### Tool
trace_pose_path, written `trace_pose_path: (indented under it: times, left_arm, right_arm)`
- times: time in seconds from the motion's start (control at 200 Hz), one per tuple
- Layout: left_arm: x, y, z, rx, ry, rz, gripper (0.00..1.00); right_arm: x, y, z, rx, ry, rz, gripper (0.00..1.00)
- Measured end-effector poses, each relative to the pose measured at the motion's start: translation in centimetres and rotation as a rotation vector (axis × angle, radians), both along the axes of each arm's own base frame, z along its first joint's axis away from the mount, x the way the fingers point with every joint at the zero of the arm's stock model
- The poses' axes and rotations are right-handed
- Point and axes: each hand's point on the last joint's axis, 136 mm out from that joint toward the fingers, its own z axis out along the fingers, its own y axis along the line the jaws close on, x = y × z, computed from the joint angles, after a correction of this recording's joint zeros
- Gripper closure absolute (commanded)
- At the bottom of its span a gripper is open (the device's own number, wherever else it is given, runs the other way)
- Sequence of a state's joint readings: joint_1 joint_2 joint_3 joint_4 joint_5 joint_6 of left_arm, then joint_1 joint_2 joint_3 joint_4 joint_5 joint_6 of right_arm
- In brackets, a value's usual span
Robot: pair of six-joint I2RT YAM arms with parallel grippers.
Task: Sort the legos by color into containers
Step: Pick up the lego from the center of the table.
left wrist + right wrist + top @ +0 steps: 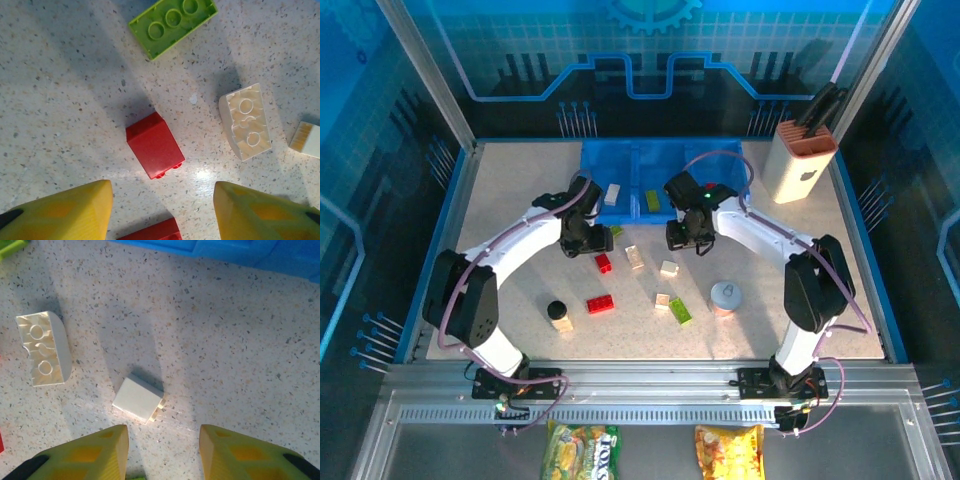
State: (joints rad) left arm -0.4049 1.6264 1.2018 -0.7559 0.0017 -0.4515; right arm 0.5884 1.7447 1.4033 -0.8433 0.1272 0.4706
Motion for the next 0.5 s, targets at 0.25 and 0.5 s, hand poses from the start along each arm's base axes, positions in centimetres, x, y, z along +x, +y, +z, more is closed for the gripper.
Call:
trace_pose_path:
  times: [0.25,0.5]
  left_arm:
    - [-0.7,-0.9,-2.8,0.056,0.065,0.050,0.33]
    - [-1.1,-0.8,-5.5,0.101,0.110,0.088,0.35]
  right_arm:
    - [-0.7,-0.6,0.9,0.010,-0.023,-0.001,0.57]
    - [-0.9,-0.8,1.3,0.015,-0.032,-0.004,0.58]
